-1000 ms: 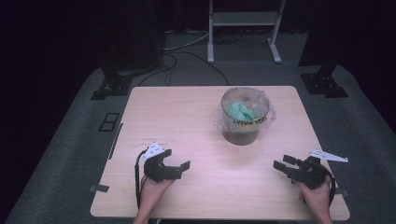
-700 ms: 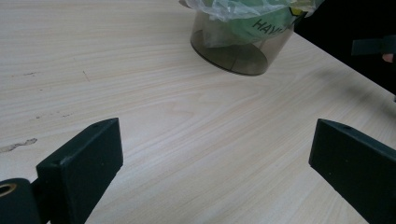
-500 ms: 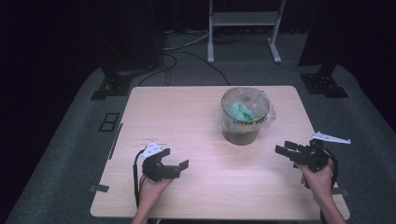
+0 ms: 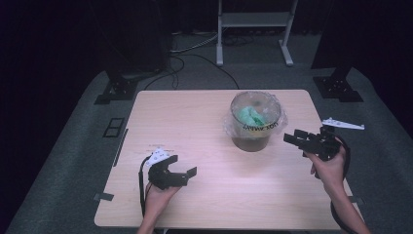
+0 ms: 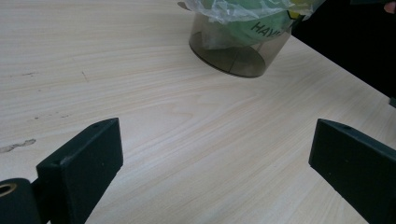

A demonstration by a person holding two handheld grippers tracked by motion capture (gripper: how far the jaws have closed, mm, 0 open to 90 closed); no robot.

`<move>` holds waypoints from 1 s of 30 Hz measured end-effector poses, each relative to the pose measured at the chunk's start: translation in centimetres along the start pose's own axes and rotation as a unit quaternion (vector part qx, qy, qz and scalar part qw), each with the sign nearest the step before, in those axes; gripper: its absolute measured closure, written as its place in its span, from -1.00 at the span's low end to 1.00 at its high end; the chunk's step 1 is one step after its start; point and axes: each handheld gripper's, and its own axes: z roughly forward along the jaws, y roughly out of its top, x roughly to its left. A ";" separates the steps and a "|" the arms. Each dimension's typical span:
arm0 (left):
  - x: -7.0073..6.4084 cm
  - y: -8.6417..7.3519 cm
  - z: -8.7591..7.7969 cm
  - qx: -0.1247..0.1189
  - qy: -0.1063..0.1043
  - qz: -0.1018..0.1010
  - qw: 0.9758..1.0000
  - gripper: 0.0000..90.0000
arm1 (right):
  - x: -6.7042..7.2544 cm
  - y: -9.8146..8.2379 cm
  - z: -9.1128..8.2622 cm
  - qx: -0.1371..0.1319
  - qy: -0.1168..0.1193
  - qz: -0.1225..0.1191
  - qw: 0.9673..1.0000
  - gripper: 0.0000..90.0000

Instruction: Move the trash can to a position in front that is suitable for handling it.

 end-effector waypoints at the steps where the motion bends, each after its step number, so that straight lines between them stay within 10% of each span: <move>1: 0.0 0.0 0.0 0.000 -0.001 -0.001 1.000 -0.96 | 0.1 0.3 0.1 0.000 -0.003 0.000 1.000 -0.35; 30: 0.3 0.0 -0.2 -0.004 0.000 -0.004 1.000 -0.96 | 1.5 4.3 4.4 0.042 -0.035 0.018 0.998 -0.32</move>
